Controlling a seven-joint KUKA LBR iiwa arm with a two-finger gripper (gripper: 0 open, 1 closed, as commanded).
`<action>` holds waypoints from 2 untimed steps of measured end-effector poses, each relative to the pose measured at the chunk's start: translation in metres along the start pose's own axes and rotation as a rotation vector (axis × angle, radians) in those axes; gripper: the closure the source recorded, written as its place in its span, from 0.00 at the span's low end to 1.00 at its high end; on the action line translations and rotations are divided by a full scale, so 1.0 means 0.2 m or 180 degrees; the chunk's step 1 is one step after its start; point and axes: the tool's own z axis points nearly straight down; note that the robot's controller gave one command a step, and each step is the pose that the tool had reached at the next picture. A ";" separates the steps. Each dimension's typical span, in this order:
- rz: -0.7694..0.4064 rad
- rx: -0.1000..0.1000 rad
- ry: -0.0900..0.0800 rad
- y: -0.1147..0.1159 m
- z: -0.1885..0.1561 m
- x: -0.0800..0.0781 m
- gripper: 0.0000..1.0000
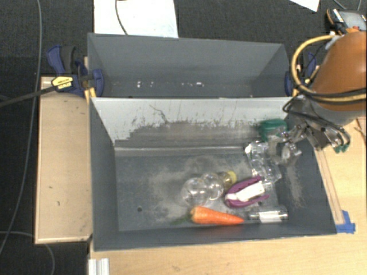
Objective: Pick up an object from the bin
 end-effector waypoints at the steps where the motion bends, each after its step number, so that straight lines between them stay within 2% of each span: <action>1: 0.0006 -0.0001 0.0001 0.00 0.00 0.00 1.00; 2: -0.0637 -0.0005 0.0006 -0.03 0.30 0.15 0.00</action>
Offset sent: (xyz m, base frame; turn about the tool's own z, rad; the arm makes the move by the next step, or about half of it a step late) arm -0.0251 -0.0149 -0.0603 -0.2063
